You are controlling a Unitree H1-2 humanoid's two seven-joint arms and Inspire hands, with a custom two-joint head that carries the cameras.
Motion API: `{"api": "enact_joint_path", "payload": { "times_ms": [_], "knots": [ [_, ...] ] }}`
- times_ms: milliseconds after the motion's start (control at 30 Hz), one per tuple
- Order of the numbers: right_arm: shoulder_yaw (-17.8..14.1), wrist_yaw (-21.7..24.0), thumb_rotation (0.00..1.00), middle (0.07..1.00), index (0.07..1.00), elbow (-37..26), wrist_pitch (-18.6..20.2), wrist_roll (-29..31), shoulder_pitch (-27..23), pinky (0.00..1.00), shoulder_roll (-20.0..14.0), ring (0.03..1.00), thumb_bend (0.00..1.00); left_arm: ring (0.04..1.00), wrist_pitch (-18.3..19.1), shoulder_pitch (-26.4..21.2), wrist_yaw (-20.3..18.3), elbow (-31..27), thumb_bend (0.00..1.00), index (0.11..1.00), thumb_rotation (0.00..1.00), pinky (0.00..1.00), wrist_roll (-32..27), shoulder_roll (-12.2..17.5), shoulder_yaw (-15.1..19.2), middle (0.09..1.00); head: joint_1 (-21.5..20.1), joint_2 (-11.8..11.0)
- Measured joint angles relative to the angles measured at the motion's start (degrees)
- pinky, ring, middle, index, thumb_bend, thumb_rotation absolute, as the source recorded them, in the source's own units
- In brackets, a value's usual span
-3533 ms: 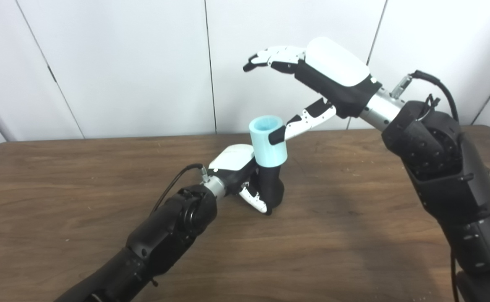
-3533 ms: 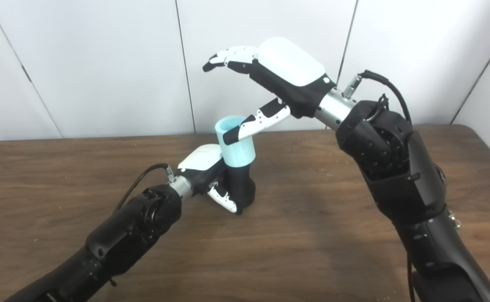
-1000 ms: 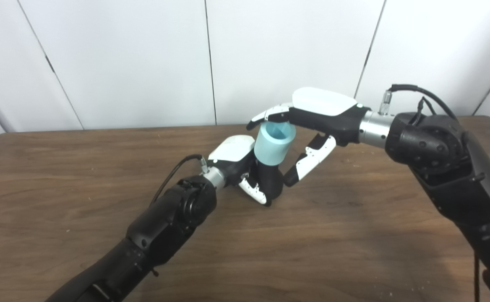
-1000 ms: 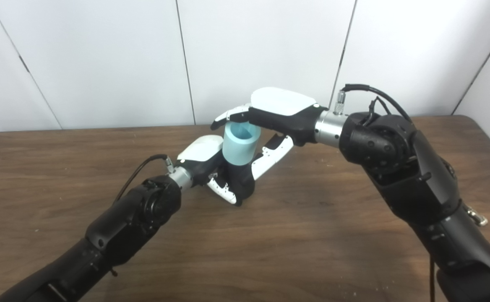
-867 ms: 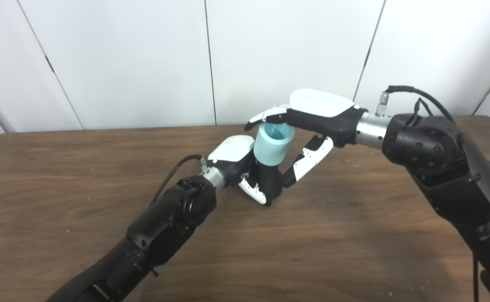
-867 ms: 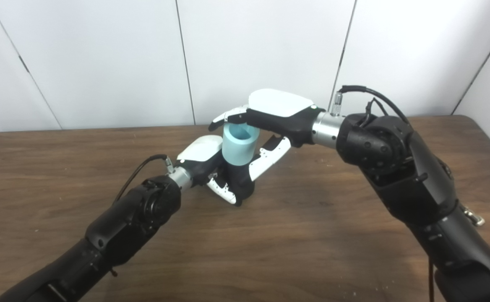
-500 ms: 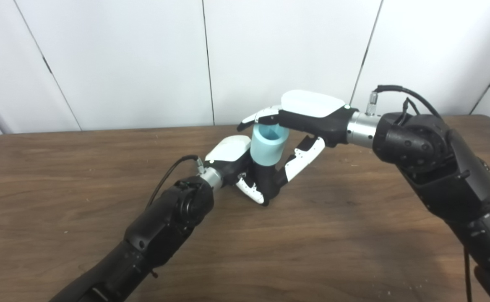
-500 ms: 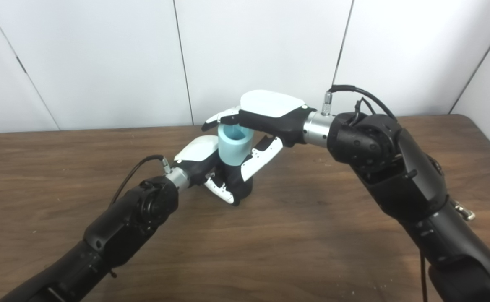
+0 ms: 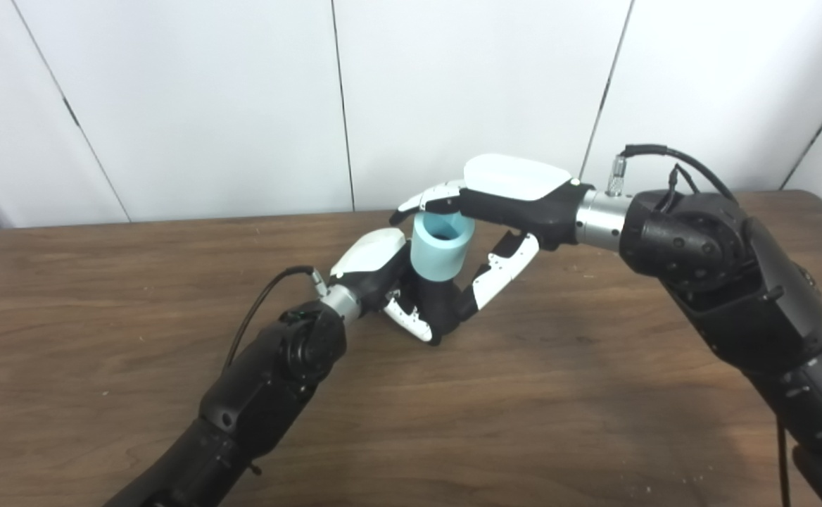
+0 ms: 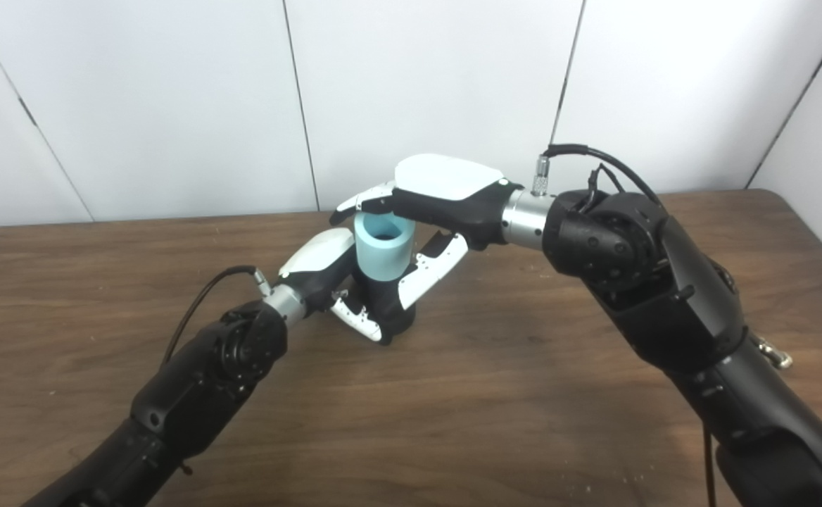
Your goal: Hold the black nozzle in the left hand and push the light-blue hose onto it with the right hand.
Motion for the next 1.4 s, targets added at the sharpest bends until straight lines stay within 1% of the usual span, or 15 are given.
{"api": "enact_joint_path", "payload": {
  "times_ms": [200, 367, 533, 700, 767, 933, 1267, 1400],
  "knots": [
    [1.3, 0.0, 0.81, 0.899, 0.886, 0.5, 0.6, 0.0, -0.8, 0.8, 0.0, 0.911, 0.75, 0.533, -0.2, 0.7, 0.0, -0.4, 0.52, 0.473, 0.0, 0.54, -0.2, 0.0, 0.8, 0.508, 0.1, 0.2],
    [2.2, 0.0, 0.81, 0.905, 0.892, 0.5, 0.9, -0.6, -1.4, 0.81, 0.0, 0.914, 0.75, 0.54, -0.9, 1.1, 0.0, -0.5, 0.52, 0.47, 0.0, 0.55, -0.3, 0.0, 1.3, 0.512, 0.2, 0.2],
    [3.2, 0.0, 0.82, 0.911, 0.897, 0.7, 1.1, -1.5, -1.9, 0.82, 0.0, 0.921, 0.76, 0.564, -1.2, 1.5, 0.0, -0.7, 0.52, 0.461, 0.0, 0.57, -0.3, 0.0, 1.8, 0.525, 0.2, 0.3],
    [4.5, 0.0, 0.82, 0.932, 0.906, 1.4, 1.0, -3.3, -2.8, 0.84, 0.2, 0.951, 0.76, 0.564, -1.2, 1.6, -0.2, -0.8, 0.52, 0.46, 0.0, 0.57, -0.3, 0.0, 1.8, 0.527, 0.4, 0.4],
    [5.8, 0.3, 0.83, 0.939, 0.909, 2.5, 1.2, -4.9, -2.7, 0.86, 0.1, 0.96, 0.77, 0.562, -1.2, 1.6, -0.3, -1.0, 0.52, 0.46, 0.0, 0.57, -0.3, 0.0, 1.8, 0.526, 0.4, 0.4],
    [6.2, 0.1, 0.84, 0.95, 0.92, 3.0, 1.2, -6.2, -2.3, 0.88, 0.4, 0.968, 0.78, 0.538, -1.2, 1.6, -0.7, -1.1, 0.52, 0.468, 0.0, 0.55, -0.2, 0.0, 1.8, 0.515, 0.2, 0.5],
    [6.3, 0.1, 0.85, 0.958, 0.936, 3.1, 1.3, -6.5, -2.3, 0.89, 0.3, 0.965, 0.78, 0.571, -1.2, 1.5, -1.2, -1.3, 0.52, 0.456, 0.0, 0.58, -0.1, 0.2, 1.9, 0.53, 0.3, 0.8],
    [6.2, 0.3, 0.85, 0.957, 0.935, 2.6, 1.5, -6.4, -2.2, 0.89, 0.1, 0.962, 0.78, 0.567, -1.2, 1.5, -1.5, -1.3, 0.52, 0.456, 0.0, 0.55, -0.1, 0.2, 2.0, 0.53, 0.0, 0.7]
  ]
}}
